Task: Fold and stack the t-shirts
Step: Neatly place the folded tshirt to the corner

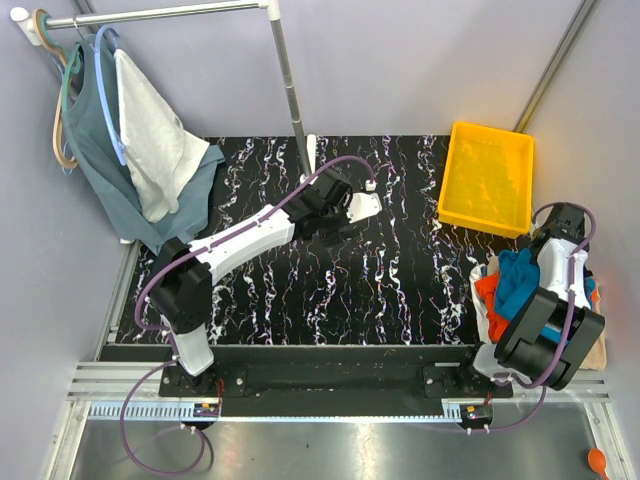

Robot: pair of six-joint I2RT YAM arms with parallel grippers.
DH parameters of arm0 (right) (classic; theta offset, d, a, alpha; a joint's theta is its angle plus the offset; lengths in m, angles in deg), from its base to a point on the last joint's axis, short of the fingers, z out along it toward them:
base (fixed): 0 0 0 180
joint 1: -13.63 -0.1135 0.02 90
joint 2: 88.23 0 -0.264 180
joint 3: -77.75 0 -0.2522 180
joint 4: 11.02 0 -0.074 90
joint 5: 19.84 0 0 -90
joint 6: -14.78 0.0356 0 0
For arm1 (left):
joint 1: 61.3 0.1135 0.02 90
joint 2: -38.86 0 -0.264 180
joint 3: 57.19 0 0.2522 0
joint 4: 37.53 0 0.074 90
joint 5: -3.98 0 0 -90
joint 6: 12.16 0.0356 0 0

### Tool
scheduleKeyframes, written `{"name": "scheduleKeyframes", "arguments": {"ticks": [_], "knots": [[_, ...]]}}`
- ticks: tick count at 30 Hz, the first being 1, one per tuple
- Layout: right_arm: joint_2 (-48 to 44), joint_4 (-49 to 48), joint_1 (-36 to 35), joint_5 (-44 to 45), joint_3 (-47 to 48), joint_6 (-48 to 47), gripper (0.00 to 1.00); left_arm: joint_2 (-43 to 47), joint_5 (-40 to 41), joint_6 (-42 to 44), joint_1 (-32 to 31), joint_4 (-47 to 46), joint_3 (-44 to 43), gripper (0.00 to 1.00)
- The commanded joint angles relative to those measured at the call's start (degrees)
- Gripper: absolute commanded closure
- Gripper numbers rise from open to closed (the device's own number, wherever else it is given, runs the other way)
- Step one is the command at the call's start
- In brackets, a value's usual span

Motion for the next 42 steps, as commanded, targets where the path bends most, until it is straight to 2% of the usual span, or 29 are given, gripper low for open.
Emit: {"name": "scheduleKeyframes", "arguments": {"ticks": [1,7,10,14,15,18,22,27,30,33,36,38,39,42], "knots": [[2.17,-6.56,0.44,2.96,-0.08,-2.02,1.0,2.2,-1.12,0.22,0.02,-2.69,0.15,0.01],[4.02,-9.99,0.44,3.84,-1.83,-2.54,0.99,2.11,-0.86,0.48,0.02,-2.6,0.59,0.01],[4.64,-11.4,0.44,4.1,-2.8,-2.72,0.9,2.2,-0.42,0.83,0.02,-2.69,0.77,0.01],[4.99,-12.63,0.44,4.63,-3.06,-2.81,0.68,2.37,-0.33,0.92,-0.07,-2.6,0.86,0.01],[4.9,-12.98,0.44,4.72,-3.15,-2.89,0.5,2.37,-0.33,0.92,-0.07,-2.6,0.86,0.01],[4.2,-13.77,0.44,4.72,-2.45,-3.16,0.35,2.2,-0.68,0.75,0.02,-2.6,0.95,0.01],[2.97,-14.04,0.44,4.46,-0.96,-3.77,0.25,2.02,-0.86,0.48,0.02,-2.69,0.95,0.01],[0.34,-13.25,0.44,1.65,2.64,-3.69,0.18,2.11,-0.24,0.22,0.02,-2.69,1.03,0.01],[-0.72,-10.88,0.44,-2.56,6.41,-1.85,0.13,3.07,-0.07,-0.83,0.37,-4.17,1.91,0.01],[-1.69,-5.44,0.44,-11.16,11.59,2.1,0.1,4.83,-0.68,-3.63,1.24,-6.02,2.35,0.01],[-3.09,-1.39,0.35,-27.12,16.0,6.06,0.08,6.76,-0.42,-8.89,3.0,-9.18,2.53,0.01],[-3.88,1.77,0.0,-34.53,19.41,10.01,0.02,7.73,0.63,-14.25,4.93,-10.06,2.35,0.01],[-3.97,3.0,-0.43,-41.27,20.57,11.33,0.0,8.08,1.68,-15.94,6.07,-10.76,1.92,0.01],[-4.59,5.65,-4.2,-49.83,23.74,16.08,0.0,10.36,5.37,-21.74,8.09,-10.77,1.21,0.01]]}}
